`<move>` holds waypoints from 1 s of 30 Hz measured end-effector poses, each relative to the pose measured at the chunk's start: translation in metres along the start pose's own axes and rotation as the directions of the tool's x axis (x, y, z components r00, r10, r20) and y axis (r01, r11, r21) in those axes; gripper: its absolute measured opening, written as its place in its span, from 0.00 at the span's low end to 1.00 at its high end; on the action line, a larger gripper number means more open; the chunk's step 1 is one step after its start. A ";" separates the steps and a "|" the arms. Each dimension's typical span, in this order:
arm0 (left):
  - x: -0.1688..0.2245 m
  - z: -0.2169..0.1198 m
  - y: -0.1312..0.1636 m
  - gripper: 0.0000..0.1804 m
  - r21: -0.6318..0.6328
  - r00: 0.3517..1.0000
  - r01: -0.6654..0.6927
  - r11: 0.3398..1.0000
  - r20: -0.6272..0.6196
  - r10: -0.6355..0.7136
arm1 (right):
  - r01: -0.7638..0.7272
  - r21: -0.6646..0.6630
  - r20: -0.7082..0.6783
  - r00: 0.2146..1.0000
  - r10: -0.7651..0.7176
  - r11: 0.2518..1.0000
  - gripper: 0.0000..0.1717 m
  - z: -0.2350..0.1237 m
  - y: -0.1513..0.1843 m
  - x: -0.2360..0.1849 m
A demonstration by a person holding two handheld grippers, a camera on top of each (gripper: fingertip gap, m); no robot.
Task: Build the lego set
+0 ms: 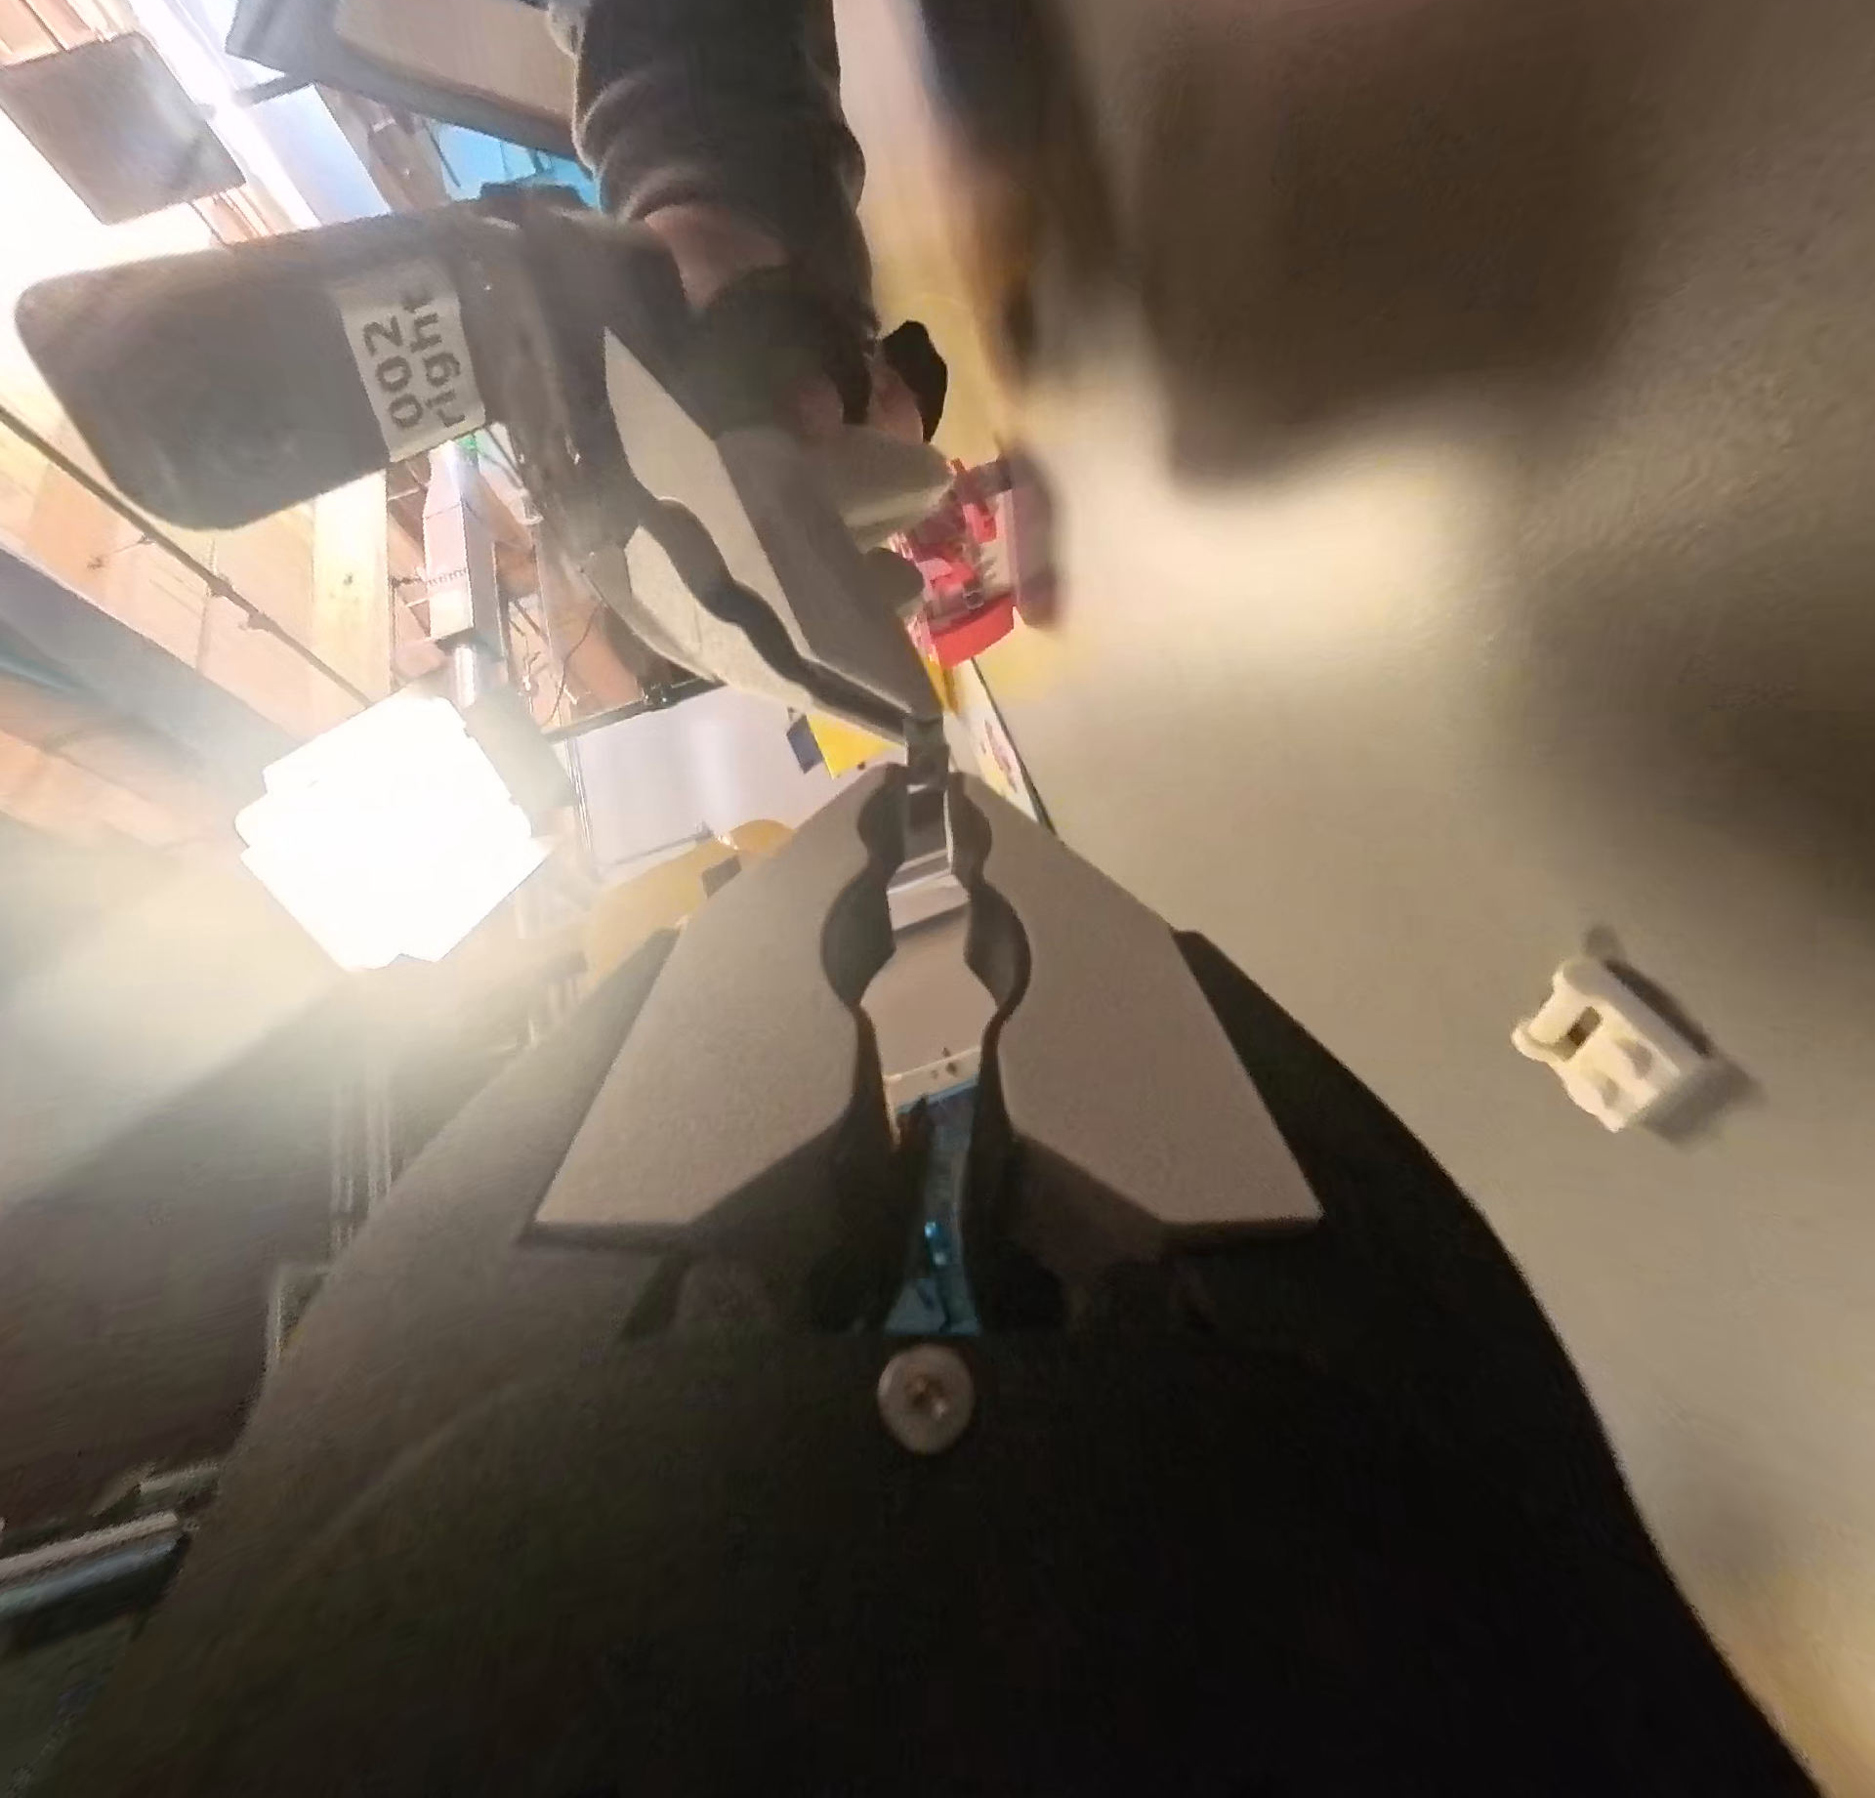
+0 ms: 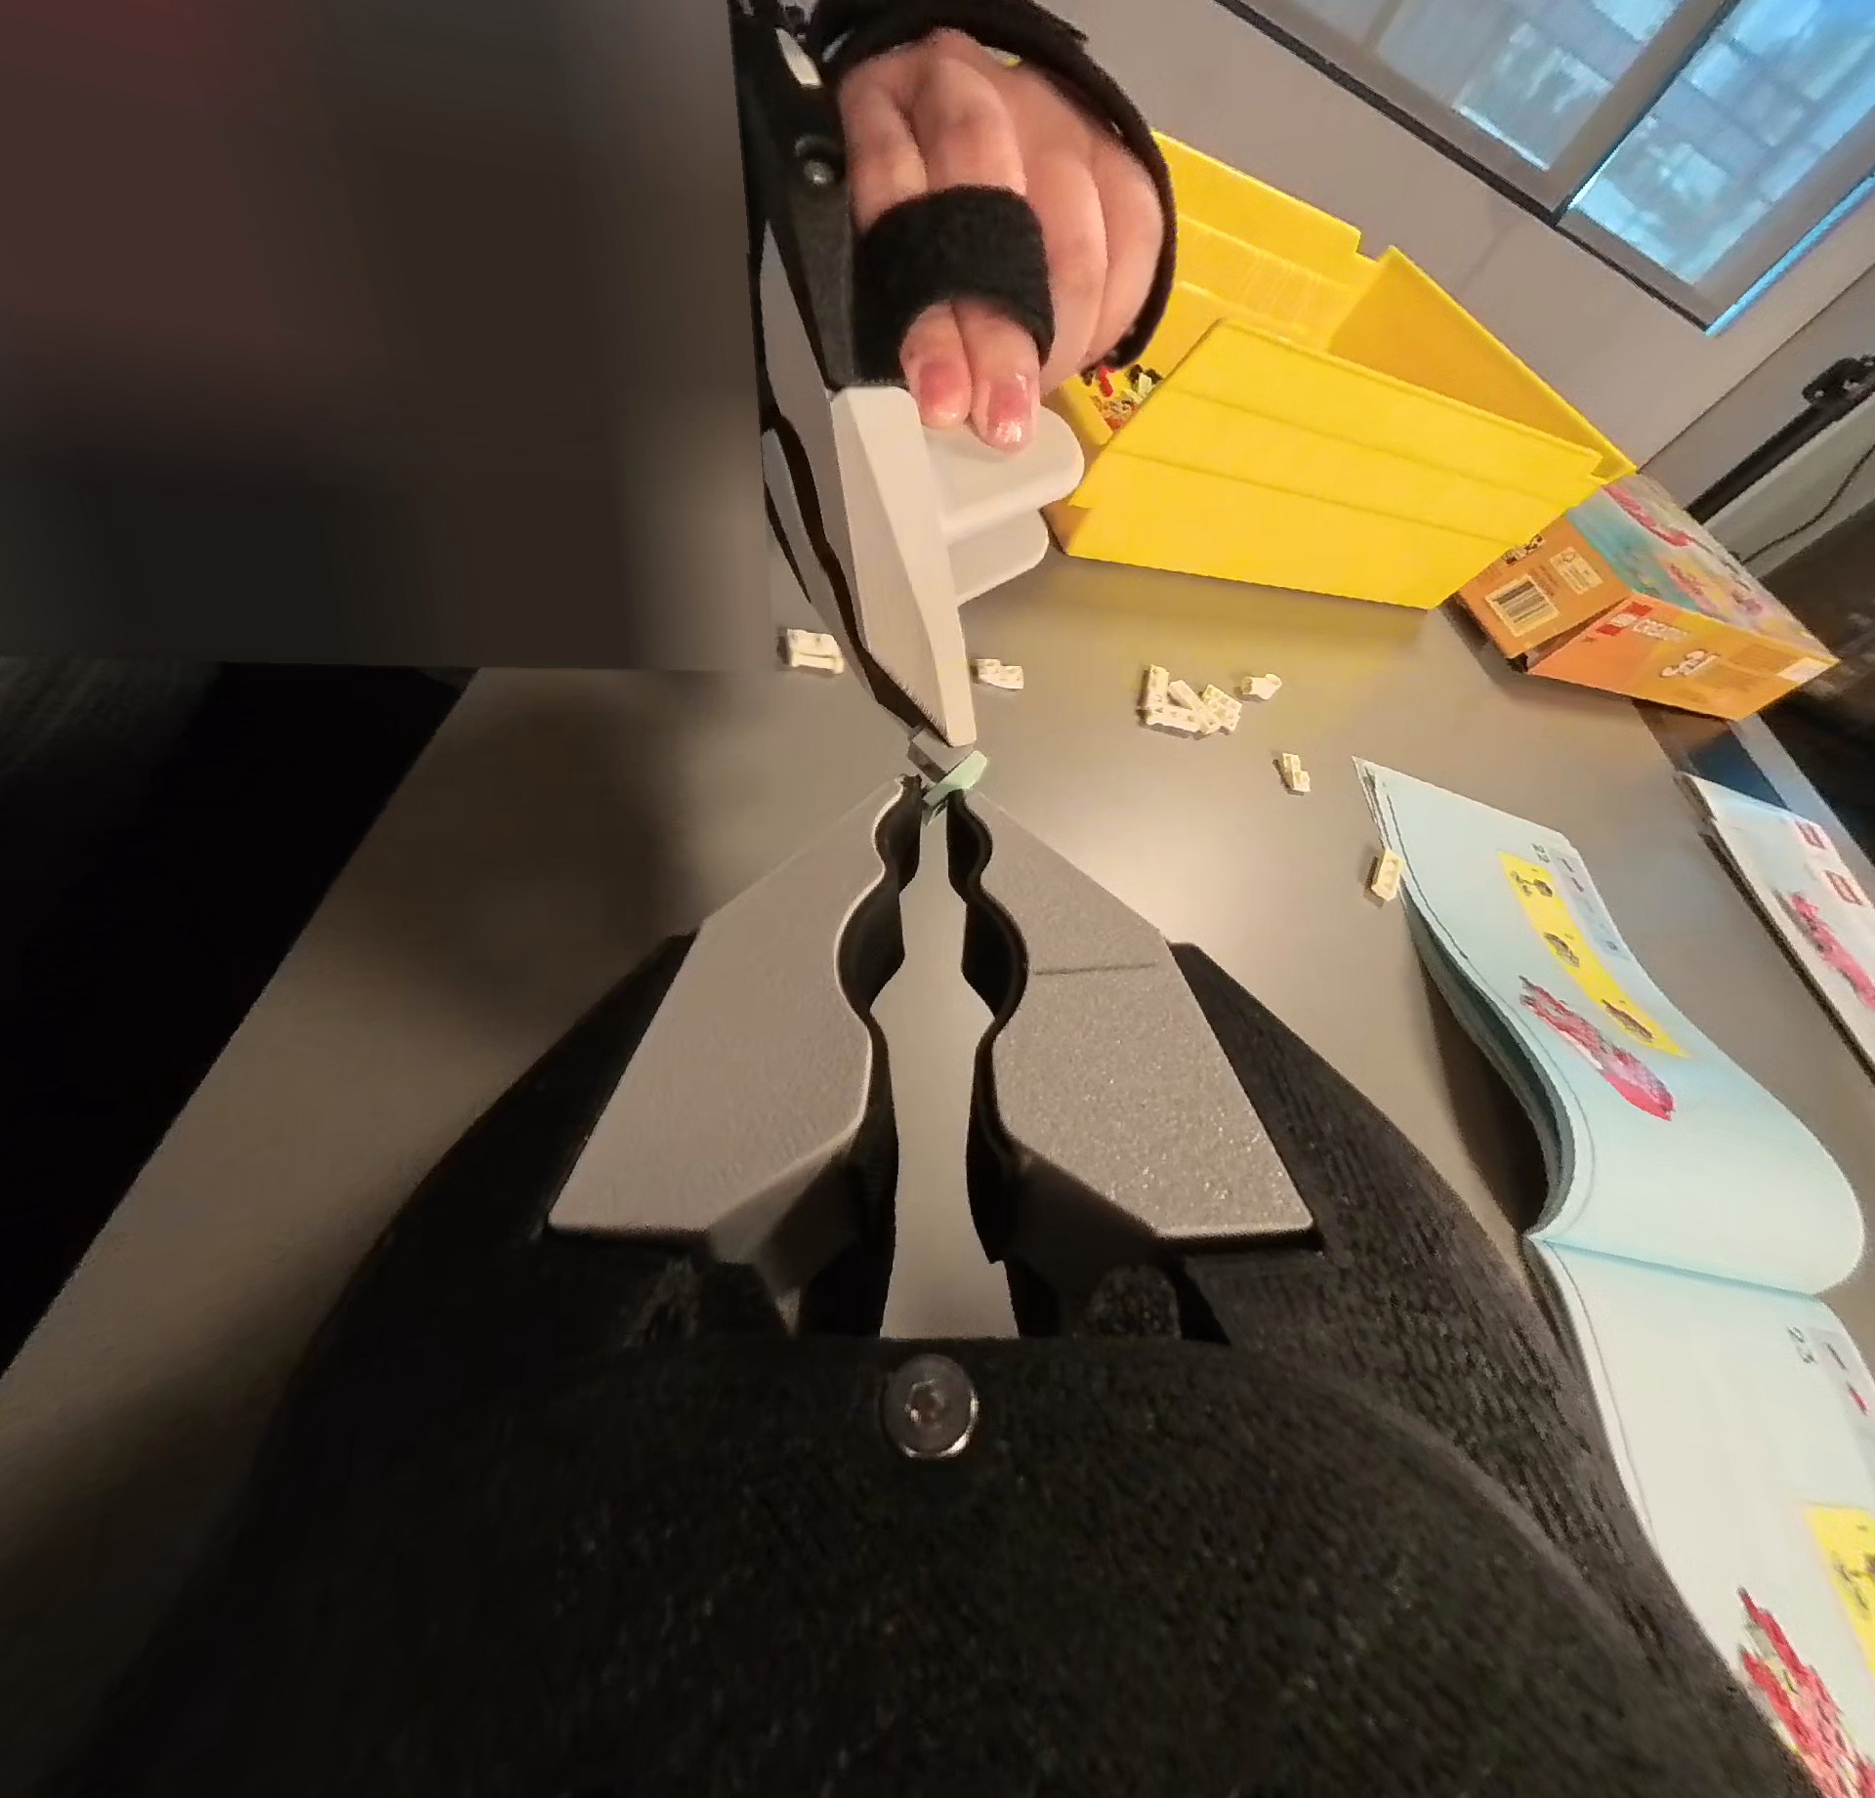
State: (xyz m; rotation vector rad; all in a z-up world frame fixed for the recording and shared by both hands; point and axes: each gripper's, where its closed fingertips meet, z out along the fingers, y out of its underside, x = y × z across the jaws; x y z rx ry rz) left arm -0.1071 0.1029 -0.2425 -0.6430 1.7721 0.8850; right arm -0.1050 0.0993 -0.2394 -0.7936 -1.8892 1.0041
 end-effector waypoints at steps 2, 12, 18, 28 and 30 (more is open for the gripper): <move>-0.001 -0.001 -0.003 0.03 0.026 1.000 0.027 0.999 -0.005 -0.027 | -0.011 0.011 0.021 1.000 0.011 1.000 0.01 -0.001 -0.001 -0.003; 0.000 -0.002 0.004 0.03 -0.018 1.000 0.027 0.999 -0.009 -0.027 | -0.133 0.041 -0.026 0.991 0.134 0.990 0.02 0.005 -0.001 0.007; 0.012 0.008 0.045 0.04 -0.230 0.876 0.430 0.873 -0.129 -0.465 | -0.171 0.118 -0.212 0.958 0.194 0.978 0.21 -0.011 -0.011 0.041; 0.012 0.021 0.038 0.04 -0.527 -0.213 0.850 -0.006 -0.332 -0.919 | -0.099 0.259 -0.415 0.887 0.203 0.961 0.17 -0.059 -0.025 0.073; -0.001 0.019 0.030 0.04 -0.552 -0.418 0.817 -0.169 -0.363 -0.833 | -0.033 0.157 -0.405 0.909 0.094 0.987 0.22 -0.049 -0.018 0.064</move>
